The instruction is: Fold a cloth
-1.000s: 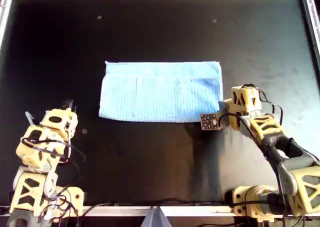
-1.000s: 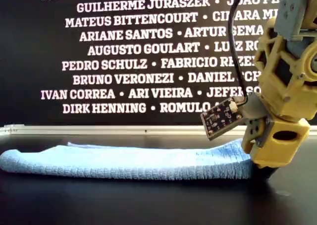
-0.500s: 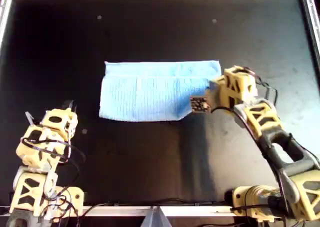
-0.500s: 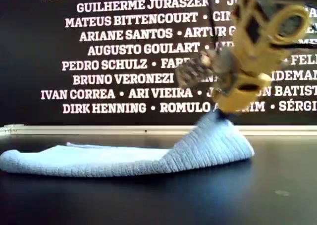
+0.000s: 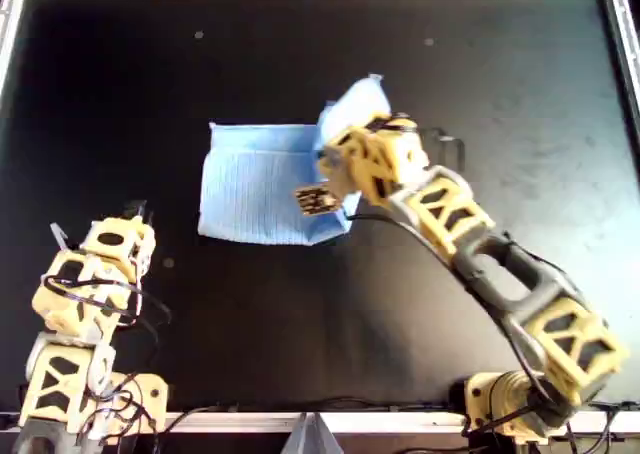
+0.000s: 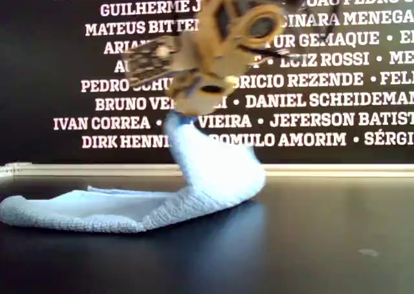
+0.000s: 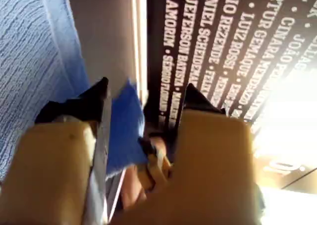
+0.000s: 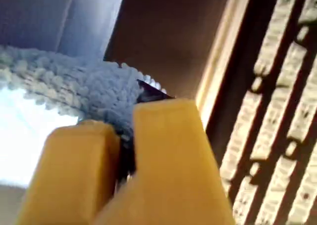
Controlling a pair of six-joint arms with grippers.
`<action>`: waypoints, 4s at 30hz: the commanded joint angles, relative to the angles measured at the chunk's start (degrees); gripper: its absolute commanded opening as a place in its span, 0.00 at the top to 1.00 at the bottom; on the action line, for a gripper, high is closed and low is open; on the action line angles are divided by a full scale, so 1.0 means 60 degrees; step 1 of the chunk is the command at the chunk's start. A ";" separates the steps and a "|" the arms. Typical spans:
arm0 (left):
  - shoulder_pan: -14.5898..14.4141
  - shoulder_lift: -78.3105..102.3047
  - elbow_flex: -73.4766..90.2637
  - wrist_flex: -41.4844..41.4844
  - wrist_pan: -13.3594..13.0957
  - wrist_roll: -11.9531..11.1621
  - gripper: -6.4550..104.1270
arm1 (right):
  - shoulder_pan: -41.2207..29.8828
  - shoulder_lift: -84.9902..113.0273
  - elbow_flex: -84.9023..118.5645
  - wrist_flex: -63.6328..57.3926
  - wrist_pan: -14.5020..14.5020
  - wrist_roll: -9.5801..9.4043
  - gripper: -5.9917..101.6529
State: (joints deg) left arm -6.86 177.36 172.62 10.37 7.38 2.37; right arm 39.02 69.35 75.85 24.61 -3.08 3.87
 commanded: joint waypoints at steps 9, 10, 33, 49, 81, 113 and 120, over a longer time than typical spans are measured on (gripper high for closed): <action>0.0190 0.0117 -0.0132 -0.0029 0.0044 0.0073 0.47 | 0.1567 -0.2930 -0.4907 -0.0439 0.0044 -0.0103 0.93; 0.0190 0.0117 -0.0132 -0.0029 0.0044 0.0073 0.47 | 0.1699 -0.3193 -0.5215 -0.0439 0.0073 -0.0117 0.93; 0.0190 0.0117 -0.0132 -0.0029 0.0044 0.0088 0.47 | 0.3105 -0.5610 -0.6841 -0.0278 0.0117 -0.0073 0.64; 0.0205 0.0103 -0.0132 -0.0015 0.0044 0.0088 0.47 | 0.2036 -0.4453 -0.6841 0.1392 -0.0015 -0.0146 0.76; 0.0205 0.0103 -0.0132 -0.0015 0.0044 -0.0044 0.47 | -0.4380 0.7500 0.1362 0.7002 0.0117 -0.0132 0.93; 0.0161 0.0117 -0.0132 -0.0015 0.0044 -0.0059 0.47 | -0.7075 1.6934 1.4824 -0.4380 -0.0059 -0.0161 0.93; 0.0117 0.0117 -0.0132 -0.0015 0.0161 -0.0059 0.47 | -0.7031 1.8120 1.6377 -0.4365 -0.0059 -0.0146 0.93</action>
State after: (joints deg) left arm -6.86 177.36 172.62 10.37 7.38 2.20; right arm -3.34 176.13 172.35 0.97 -3.16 3.16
